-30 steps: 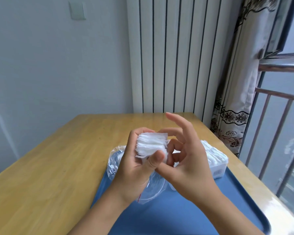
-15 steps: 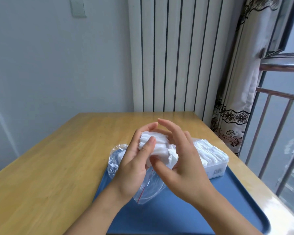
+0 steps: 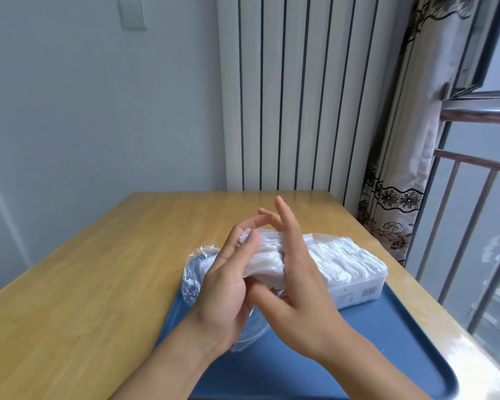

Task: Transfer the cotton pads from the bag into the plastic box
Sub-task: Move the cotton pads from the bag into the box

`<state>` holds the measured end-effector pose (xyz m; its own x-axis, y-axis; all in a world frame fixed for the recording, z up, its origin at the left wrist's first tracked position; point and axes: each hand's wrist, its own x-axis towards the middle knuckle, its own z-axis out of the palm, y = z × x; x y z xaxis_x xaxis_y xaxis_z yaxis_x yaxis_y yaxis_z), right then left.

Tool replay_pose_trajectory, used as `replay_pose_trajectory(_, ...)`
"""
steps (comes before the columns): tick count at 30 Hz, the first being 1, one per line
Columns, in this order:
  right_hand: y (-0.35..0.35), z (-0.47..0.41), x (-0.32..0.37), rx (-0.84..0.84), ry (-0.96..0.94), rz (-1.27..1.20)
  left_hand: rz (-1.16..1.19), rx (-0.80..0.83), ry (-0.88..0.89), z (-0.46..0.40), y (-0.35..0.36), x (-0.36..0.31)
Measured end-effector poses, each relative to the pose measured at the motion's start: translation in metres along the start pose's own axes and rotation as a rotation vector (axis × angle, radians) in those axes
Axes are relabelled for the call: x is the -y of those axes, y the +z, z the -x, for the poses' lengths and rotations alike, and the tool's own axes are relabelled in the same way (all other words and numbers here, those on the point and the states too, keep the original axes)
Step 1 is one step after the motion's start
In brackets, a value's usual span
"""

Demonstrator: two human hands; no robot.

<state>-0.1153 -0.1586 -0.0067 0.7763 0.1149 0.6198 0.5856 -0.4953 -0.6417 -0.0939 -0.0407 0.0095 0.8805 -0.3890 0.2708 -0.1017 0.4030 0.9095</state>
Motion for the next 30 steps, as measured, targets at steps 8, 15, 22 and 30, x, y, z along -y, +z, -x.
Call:
replay_pose_trajectory(8, 0.0, 0.001, -0.001, 0.034, -0.03, 0.007, -0.035, -0.006, 0.015, 0.004, 0.002, 0.003)
replay_pose_trajectory(15, -0.005, -0.007, -0.001, -0.222, 0.112, -0.259, 0.008, 0.075, -0.017, 0.006, 0.003, 0.001)
replay_pose_trajectory(22, 0.005, -0.006, -0.001, -0.266, 0.206, -0.499, 0.107, 0.129, -0.057, 0.006, 0.016, 0.019)
replay_pose_trajectory(30, 0.001, -0.012, -0.004, -0.341, 0.227, -0.44, -0.121, 0.046, -0.001, 0.002, 0.011, 0.021)
